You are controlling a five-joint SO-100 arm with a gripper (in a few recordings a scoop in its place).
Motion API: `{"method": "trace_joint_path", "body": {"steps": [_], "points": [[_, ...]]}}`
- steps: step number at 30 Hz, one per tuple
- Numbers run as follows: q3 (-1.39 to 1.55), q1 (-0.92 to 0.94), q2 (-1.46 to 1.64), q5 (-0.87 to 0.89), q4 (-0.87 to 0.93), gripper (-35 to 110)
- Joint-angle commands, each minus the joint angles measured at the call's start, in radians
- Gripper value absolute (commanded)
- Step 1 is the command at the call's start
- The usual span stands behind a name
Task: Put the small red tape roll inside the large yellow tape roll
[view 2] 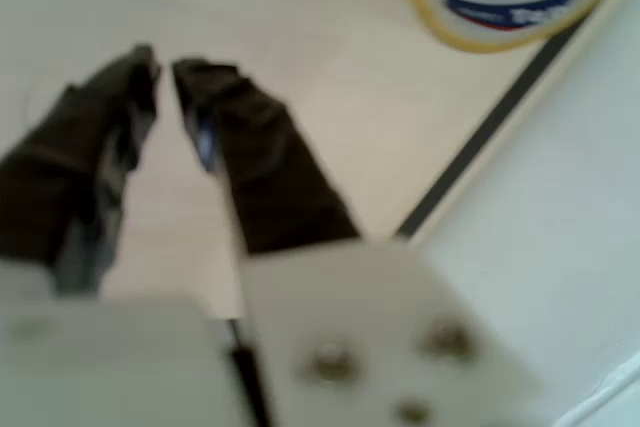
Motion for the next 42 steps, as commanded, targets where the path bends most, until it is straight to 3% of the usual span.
{"method": "trace_joint_path", "body": {"steps": [1, 9, 17, 29, 32, 35, 42], "points": [[0.446, -0.02, 0.489, 0.044, -0.178, 0], [1.434, 0.067, 1.123, 0.196, -0.765, 0], [1.959, 0.166, 1.393, 0.227, -0.982, 0], [2.396, 0.117, 1.75, 0.227, -0.988, 0], [2.503, 0.114, 1.968, 0.227, -0.891, 0], [2.539, 0.117, 2.229, 0.233, -0.667, 0], [2.537, 0.175, 2.229, 0.239, -0.546, 0]]}}
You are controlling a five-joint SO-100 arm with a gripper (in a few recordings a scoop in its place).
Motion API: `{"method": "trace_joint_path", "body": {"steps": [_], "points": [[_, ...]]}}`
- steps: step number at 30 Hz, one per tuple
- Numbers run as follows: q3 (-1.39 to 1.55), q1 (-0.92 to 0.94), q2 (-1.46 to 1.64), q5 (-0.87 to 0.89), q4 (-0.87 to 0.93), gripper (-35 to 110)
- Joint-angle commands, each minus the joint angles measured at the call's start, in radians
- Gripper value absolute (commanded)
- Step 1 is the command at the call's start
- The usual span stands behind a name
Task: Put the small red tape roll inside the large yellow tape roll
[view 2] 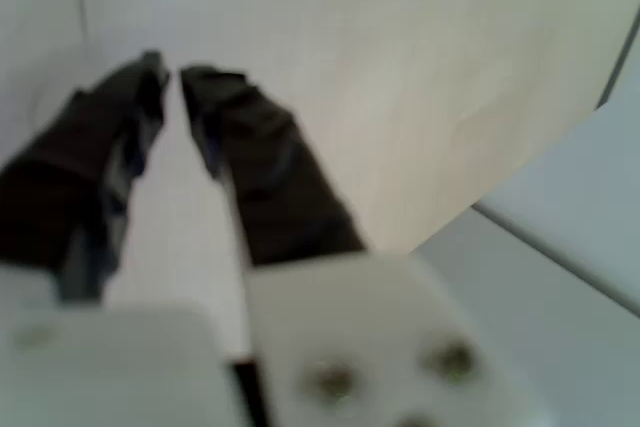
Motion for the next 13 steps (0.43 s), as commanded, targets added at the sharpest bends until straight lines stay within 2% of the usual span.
{"method": "trace_joint_path", "body": {"steps": [1, 4, 13], "points": [[-0.005, 0.028, 0.005, 0.009, 0.173, 0], [-0.005, 0.025, 0.005, 0.009, 0.173, 0], [-0.005, -0.137, 0.003, 0.009, 0.173, 0]]}}
